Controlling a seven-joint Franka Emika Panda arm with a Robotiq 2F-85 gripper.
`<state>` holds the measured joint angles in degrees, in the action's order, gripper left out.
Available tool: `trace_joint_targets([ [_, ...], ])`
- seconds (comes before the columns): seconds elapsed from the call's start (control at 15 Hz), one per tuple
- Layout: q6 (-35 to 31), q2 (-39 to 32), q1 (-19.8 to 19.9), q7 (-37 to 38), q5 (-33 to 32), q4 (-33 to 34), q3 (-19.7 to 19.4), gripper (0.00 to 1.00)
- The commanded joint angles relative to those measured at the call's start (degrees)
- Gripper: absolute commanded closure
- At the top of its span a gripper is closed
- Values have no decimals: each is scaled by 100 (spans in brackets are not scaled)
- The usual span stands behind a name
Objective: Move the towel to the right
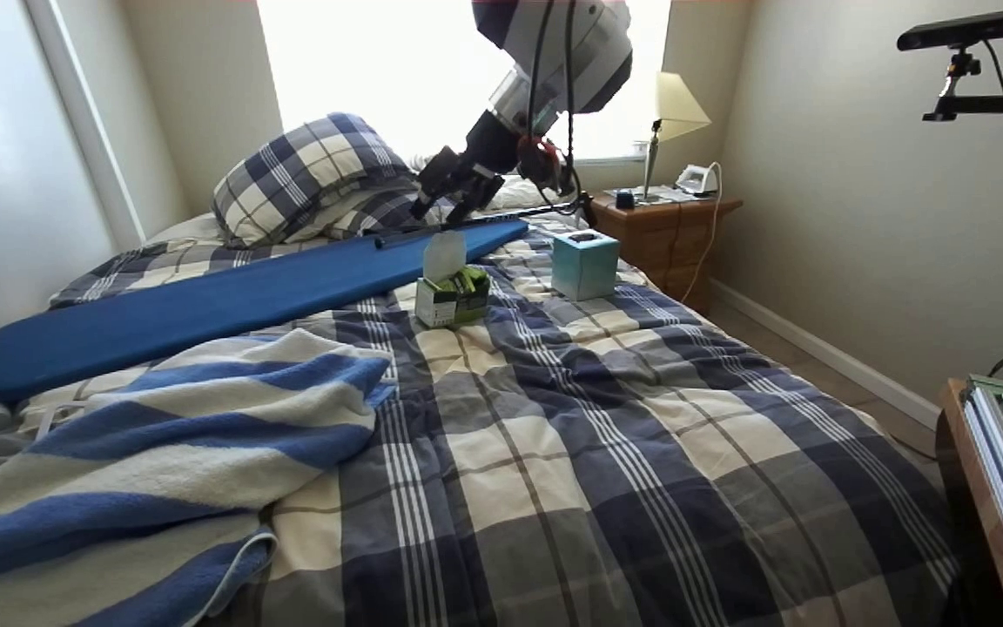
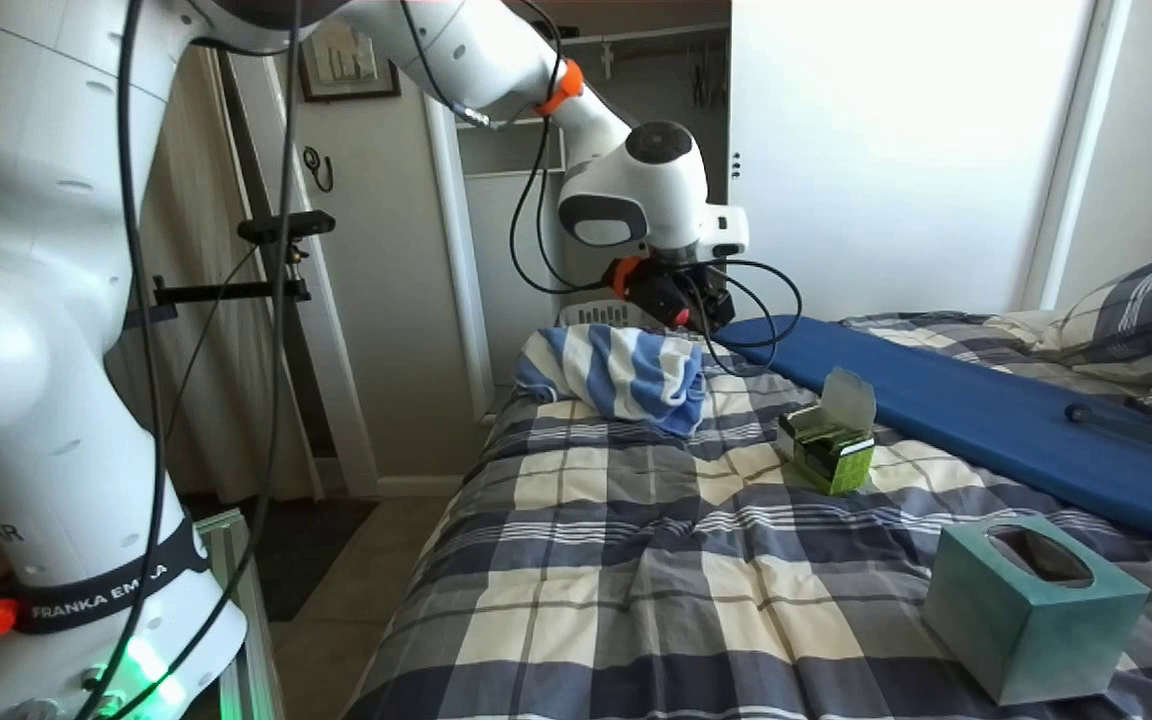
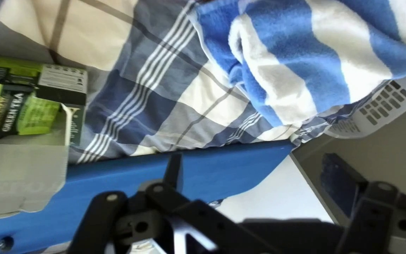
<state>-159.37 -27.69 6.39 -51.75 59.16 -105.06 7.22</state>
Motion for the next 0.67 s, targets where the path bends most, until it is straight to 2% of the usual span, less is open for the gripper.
trace_joint_targets([
  [0.0, 40, -1153, 500, -1346, 986, 1427, 681, 0],
  [0.2, 433, -1946, 811, -2098, 1453, 2315, 1102, 0],
  [0.4, 1295, -2705, 872, -2025, 1300, 3106, 1231, 0],
  [0.47, 1785, -2880, 646, -1889, 1360, 3358, 935, 0],
  [0.6, 2567, -3179, 538, -1461, 1176, 3684, 797, 0],
])
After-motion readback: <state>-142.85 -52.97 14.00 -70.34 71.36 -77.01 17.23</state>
